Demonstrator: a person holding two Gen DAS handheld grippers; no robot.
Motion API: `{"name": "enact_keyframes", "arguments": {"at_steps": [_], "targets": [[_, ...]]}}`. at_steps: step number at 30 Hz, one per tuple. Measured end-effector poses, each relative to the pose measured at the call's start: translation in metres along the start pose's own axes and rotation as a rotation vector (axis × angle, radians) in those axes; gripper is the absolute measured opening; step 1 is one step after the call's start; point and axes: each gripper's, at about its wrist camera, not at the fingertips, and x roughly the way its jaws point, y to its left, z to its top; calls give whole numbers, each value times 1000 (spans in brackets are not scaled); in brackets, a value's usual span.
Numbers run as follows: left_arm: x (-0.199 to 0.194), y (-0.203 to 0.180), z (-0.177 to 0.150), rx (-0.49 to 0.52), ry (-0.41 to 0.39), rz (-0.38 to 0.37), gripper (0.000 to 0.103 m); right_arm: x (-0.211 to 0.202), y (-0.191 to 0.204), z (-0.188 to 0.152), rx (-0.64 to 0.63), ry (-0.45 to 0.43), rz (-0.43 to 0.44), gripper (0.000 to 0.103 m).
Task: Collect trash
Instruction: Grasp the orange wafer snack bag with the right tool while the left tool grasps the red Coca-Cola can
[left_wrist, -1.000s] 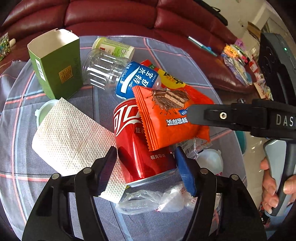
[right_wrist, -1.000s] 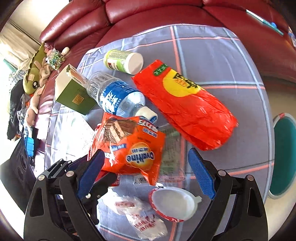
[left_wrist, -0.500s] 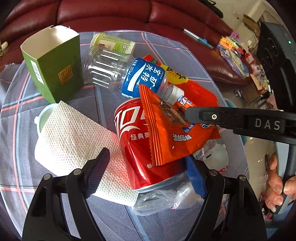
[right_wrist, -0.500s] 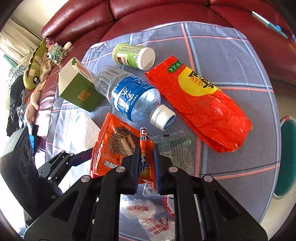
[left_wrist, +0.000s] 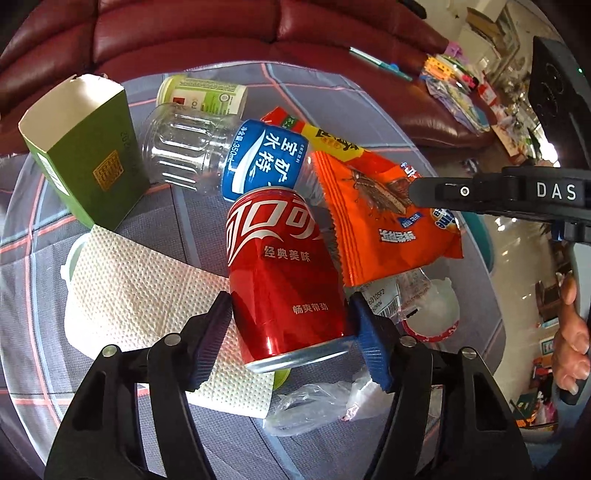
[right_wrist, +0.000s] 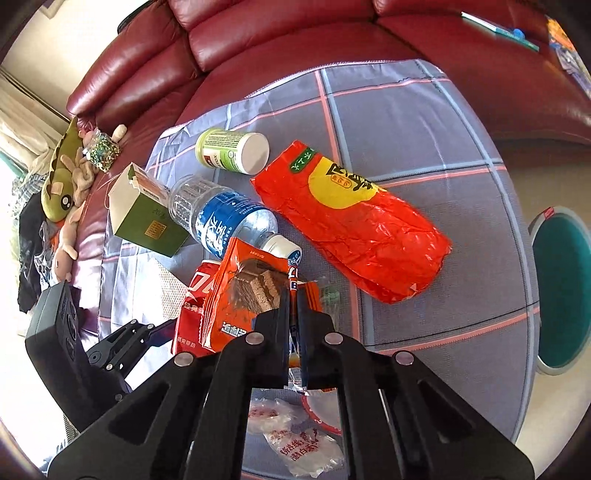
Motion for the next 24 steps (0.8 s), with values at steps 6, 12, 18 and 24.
{"name": "enact_keyframes", "arguments": {"at_steps": [6, 12, 18, 24], "targets": [[-20, 5, -7, -67, -58, 14, 65, -16, -3, 0, -18, -30, -1, 4], [-42, 0, -11, -93, -112, 54, 64, -34, -10, -1, -41, -57, 6, 4], [-29, -5, -12, -109, -48, 73, 65, -39, -17, -8, -56, -61, 22, 4], [-23, -1, -5, -95, 8, 72, 79, -34, -25, -14, -59, -47, 32, 4]]}}
